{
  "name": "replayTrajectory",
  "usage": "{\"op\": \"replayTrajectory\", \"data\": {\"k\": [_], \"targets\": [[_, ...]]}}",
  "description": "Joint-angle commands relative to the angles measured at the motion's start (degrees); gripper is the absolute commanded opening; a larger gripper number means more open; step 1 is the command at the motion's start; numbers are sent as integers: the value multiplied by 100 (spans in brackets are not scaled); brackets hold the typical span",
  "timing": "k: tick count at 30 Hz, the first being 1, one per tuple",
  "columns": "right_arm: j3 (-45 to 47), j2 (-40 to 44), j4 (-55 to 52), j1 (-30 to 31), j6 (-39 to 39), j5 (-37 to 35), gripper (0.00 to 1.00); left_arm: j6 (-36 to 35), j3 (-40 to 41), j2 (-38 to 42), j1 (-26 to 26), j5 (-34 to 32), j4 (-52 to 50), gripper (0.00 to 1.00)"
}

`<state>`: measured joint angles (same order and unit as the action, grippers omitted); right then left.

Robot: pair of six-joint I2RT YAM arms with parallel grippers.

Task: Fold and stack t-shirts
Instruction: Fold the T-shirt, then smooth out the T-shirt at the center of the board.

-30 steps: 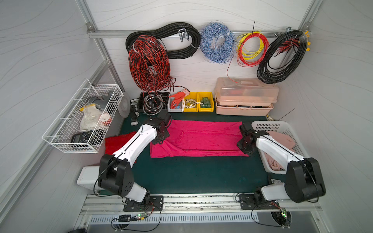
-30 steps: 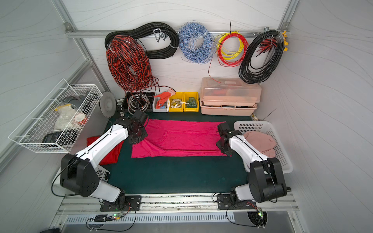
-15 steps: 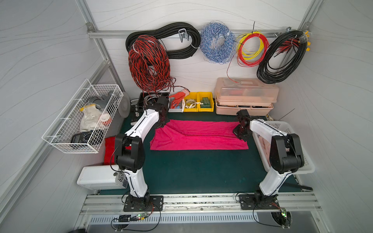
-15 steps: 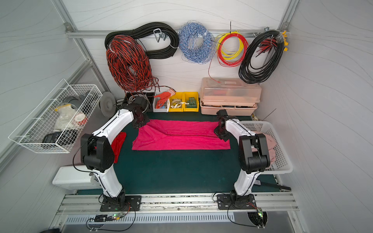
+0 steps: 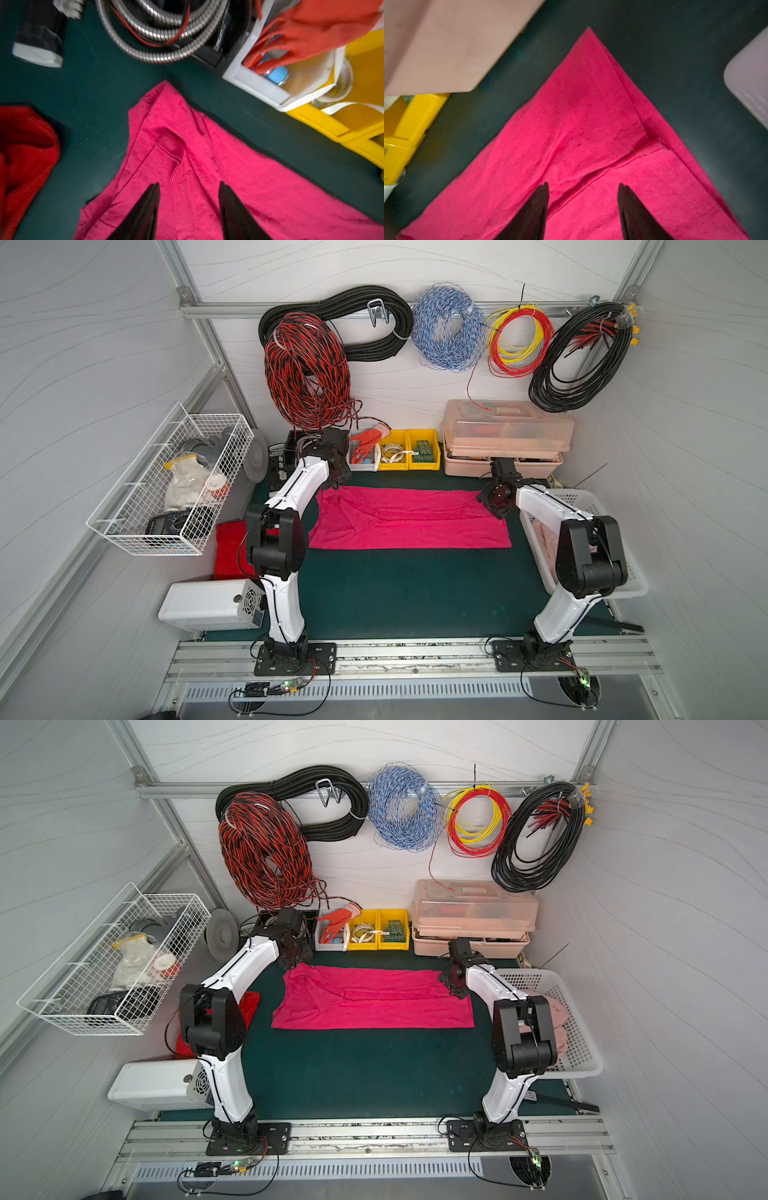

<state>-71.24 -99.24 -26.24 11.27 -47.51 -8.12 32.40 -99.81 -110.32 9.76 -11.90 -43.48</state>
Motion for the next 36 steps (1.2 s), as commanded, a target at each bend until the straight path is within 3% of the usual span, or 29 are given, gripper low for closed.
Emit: {"op": "replayTrajectory", "data": {"k": [1, 3, 6, 8, 11, 13, 16, 18, 27, 32, 34, 36], "targets": [[104, 367, 200, -16, 370, 354, 58, -301, 373, 948, -44, -189, 225, 51], [106, 180, 316, 26, 401, 1386, 58, -259, 891, 1244, -38, 357, 109, 50], [-431, -680, 619, 508, 629, 3657, 52, -73, 1960, 1622, -48, 1260, 147, 50], [-1597, -1435, -461, 1137, 1267, 4176, 46, 47, 2680, 1850, -52, 1616, 277, 50], [-3486, -2478, -2035, 2055, 2240, 4108, 46, 160, 3365, 2106, -151, 1867, 340, 50], [-4563, -3048, -2838, 2503, 2652, 3832, 53, 273, 3649, 2188, -370, 2230, 522, 53], [-5785, -3727, -3651, 2964, 3118, 3272, 58, 355, 3875, 2250, -870, 2831, 894, 55], [-6266, -4091, -3956, 3087, 3229, 3260, 59, 390, 3882, 2242, -1166, 3036, 1103, 58], [-6031, -4227, -3399, 3246, 2792, 3590, 57, 833, 3566, 1706, -1875, 4118, 2008, 60], [-5249, -3999, -2289, 3268, 2390, 4167, 54, 949, 3685, 1593, -1944, 4565, 2398, 59], [-4904, -3663, -2018, 3247, 2285, 3886, 55, 791, 3633, 1563, -1950, 4602, 2385, 59], [-4623, -3211, -2108, 3233, 2366, 2911, 58, 626, 3536, 1536, -1931, 4545, 2245, 59]]}}
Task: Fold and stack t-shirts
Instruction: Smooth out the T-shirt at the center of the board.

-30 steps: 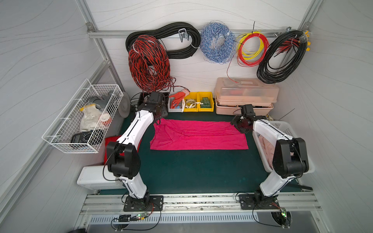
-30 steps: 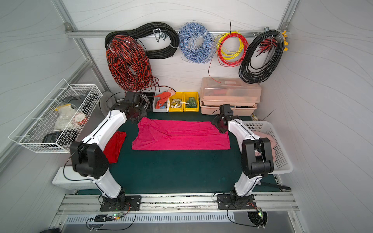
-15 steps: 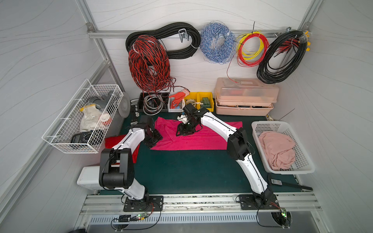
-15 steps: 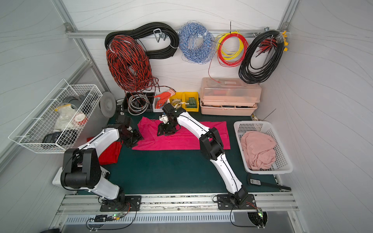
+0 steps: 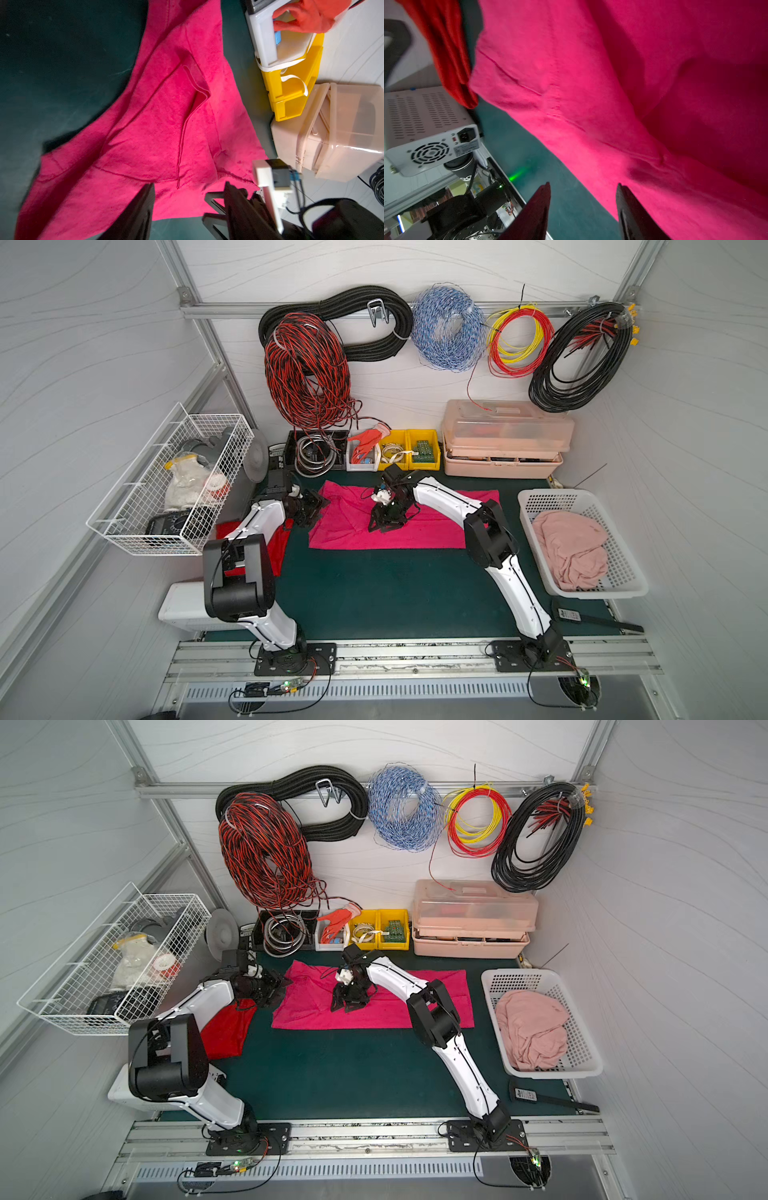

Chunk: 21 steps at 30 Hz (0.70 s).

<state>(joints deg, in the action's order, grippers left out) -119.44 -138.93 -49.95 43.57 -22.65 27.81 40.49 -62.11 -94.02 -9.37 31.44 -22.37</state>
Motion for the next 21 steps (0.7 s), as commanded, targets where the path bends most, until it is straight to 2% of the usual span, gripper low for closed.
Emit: {"op": "replayTrajectory", "data": {"k": [1, 2, 3, 4, 6, 10, 13, 16, 21], "targets": [[491, 1163, 244, 2, 1, -1521, 61, -202, -251, -121, -6, 170, 89, 59], [763, 1494, 253, -10, 18, -2161, 71, -188, -245, -140, 24, 124, 96, 60], [1076, 1832, 323, -30, -28, -2794, 86, -178, -233, -177, 92, 63, 112, 60], [1423, 2206, 443, -78, -58, -3175, 97, -163, -224, -218, 178, -33, 130, 60], [2107, 2883, 745, -310, -236, -3335, 99, -99, -209, -328, 404, -237, 180, 60], [3479, 4014, 1415, -1022, -924, -2593, 99, 55, -275, -617, 931, -474, 237, 59], [4278, 4610, 1781, -1362, -1038, -2267, 99, 105, -325, -723, 1256, -792, 111, 60], [4748, 5013, 2000, -1565, -1034, -2090, 99, 285, -204, -766, 1409, -1028, 214, 60], [4896, 5251, 1854, -1822, -903, -1920, 99, 467, -132, -938, 1613, -1333, 434, 60]]}}
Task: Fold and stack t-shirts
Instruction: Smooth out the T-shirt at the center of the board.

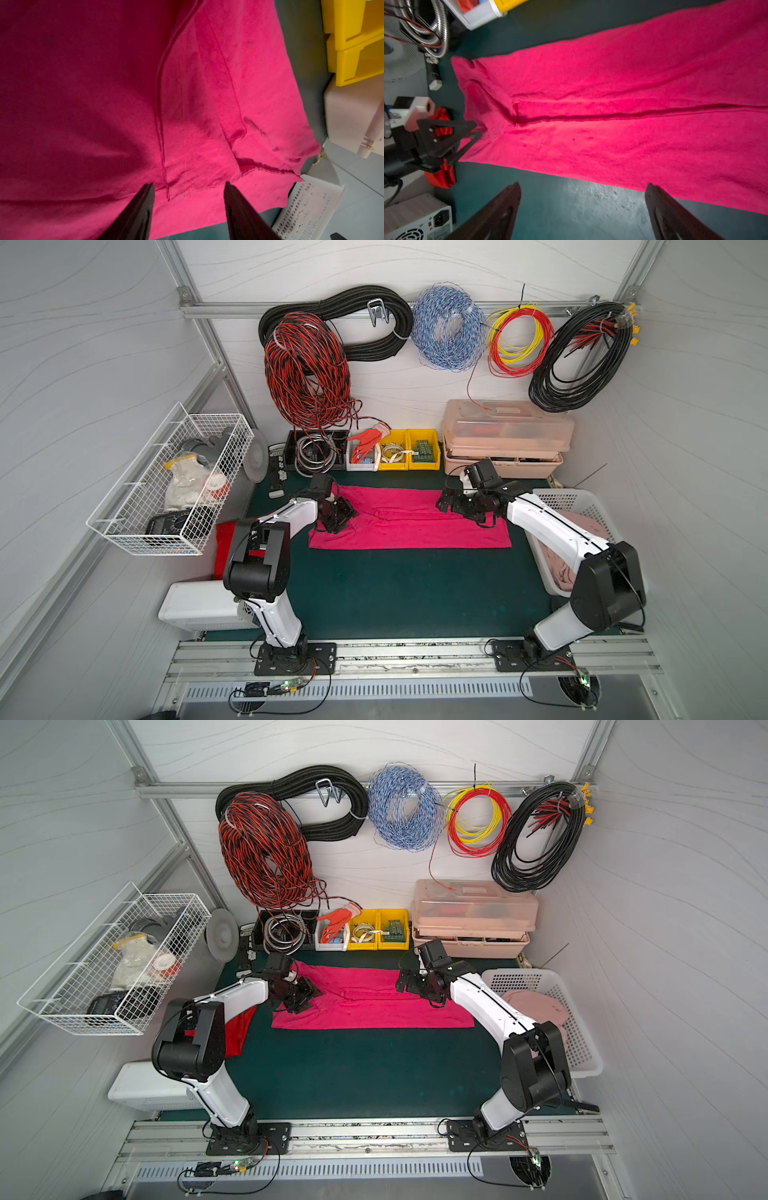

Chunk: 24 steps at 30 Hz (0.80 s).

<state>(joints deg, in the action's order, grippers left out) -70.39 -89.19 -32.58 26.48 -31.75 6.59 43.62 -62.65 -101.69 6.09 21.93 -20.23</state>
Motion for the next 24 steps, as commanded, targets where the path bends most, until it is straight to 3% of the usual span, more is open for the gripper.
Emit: {"op": "replayTrajectory", "data": {"k": [1, 7, 18, 24], "targets": [[10, 324, 99, -151, 36, 206, 99, 152, -117, -228, 105, -437, 217, 59], [217, 621, 117, -410, 81, 230, 99, 119, -316, -516, 319, -748, 106, 59], [346, 591, 209, -486, 80, 454, 99, 196, -426, -730, 367, -575, 583, 59], [342, 544, 142, -486, 125, 501, 99, 310, -1274, -1149, 360, -371, 642, 59]]}}
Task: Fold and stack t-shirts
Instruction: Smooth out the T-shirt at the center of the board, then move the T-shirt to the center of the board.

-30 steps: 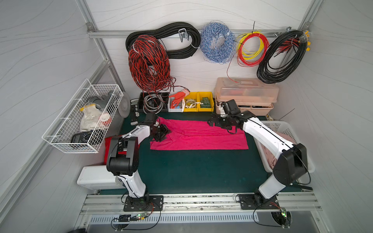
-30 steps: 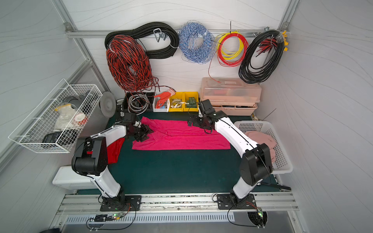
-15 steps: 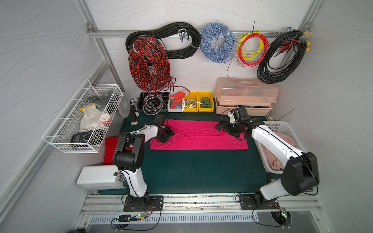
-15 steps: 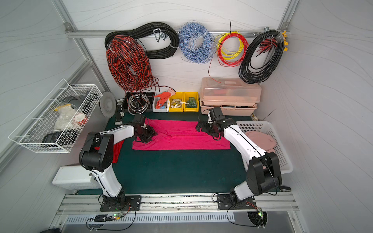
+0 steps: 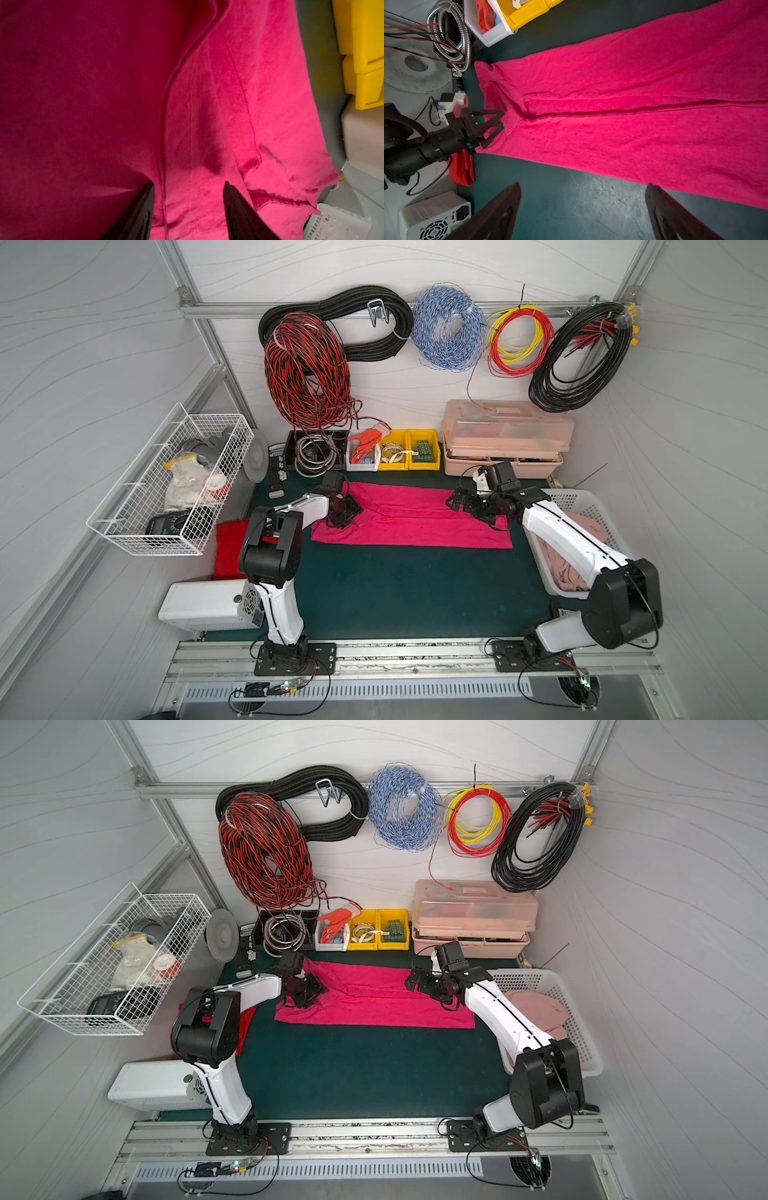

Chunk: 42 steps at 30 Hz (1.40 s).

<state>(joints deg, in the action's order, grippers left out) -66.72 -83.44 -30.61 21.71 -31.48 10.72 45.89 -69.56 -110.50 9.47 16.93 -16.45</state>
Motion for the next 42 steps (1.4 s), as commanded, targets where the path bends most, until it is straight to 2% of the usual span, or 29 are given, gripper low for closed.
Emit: {"op": "replayTrajectory", "data": {"k": [1, 7, 9, 12, 15, 17, 19, 21, 22, 23, 24, 25, 26, 27, 31, 36, 42], "targets": [[-6, -34, -51, -9, 99, 91, 99, 124, -850, -404, 22, 180, 225, 59], [-16, -93, -130, -9, 147, 123, 99, 500, -2507, -935, -11, 675, 139, 59], [11, -143, -119, -10, 151, 110, 99, 649, -2710, -873, -12, 853, 433, 59], [49, -236, -30, -5, 107, 184, 99, 828, -2527, -703, -17, 1054, 1151, 61], [33, -350, 50, 24, 50, 285, 99, 810, -2411, -845, -105, 1333, 869, 60], [10, -401, 84, 55, 46, 341, 99, 860, -1907, -709, -209, 1493, 991, 59], [45, -411, 161, 93, 40, 348, 99, 609, -1351, -367, -312, 1529, 954, 59], [94, -470, 235, 98, -1, 301, 96, -81, -1116, -17, -345, 1241, 150, 57], [136, -519, 303, 90, -39, 200, 89, -433, -1049, 130, -331, 1080, -289, 54], [161, -611, 362, 46, -89, 153, 78, -652, -970, 220, -329, 972, -631, 46], [155, -769, 404, -18, -159, 191, 58, -800, -903, 264, -312, 932, -928, 29], [123, -967, 436, -86, -244, 265, 37, -941, -861, 281, -302, 858, -1220, 5], [53, -1193, 438, -141, -300, 395, 18, -1050, -857, 254, -267, 621, -1570, 0], [-51, -1430, 389, -171, -327, 520, 2, -1104, -891, 211, -246, 339, -1933, 0], [-185, -2092, 263, -168, -367, 708, 0, -1232, -992, -112, -244, -390, -2770, 0], [-154, -2453, 187, -198, -342, 548, 0, -1301, -1085, -615, -255, -469, -3279, 0], [-365, -2816, -726, -187, -189, 41, 0, -1202, -539, -617, -286, -542, -3269, 0]]}}
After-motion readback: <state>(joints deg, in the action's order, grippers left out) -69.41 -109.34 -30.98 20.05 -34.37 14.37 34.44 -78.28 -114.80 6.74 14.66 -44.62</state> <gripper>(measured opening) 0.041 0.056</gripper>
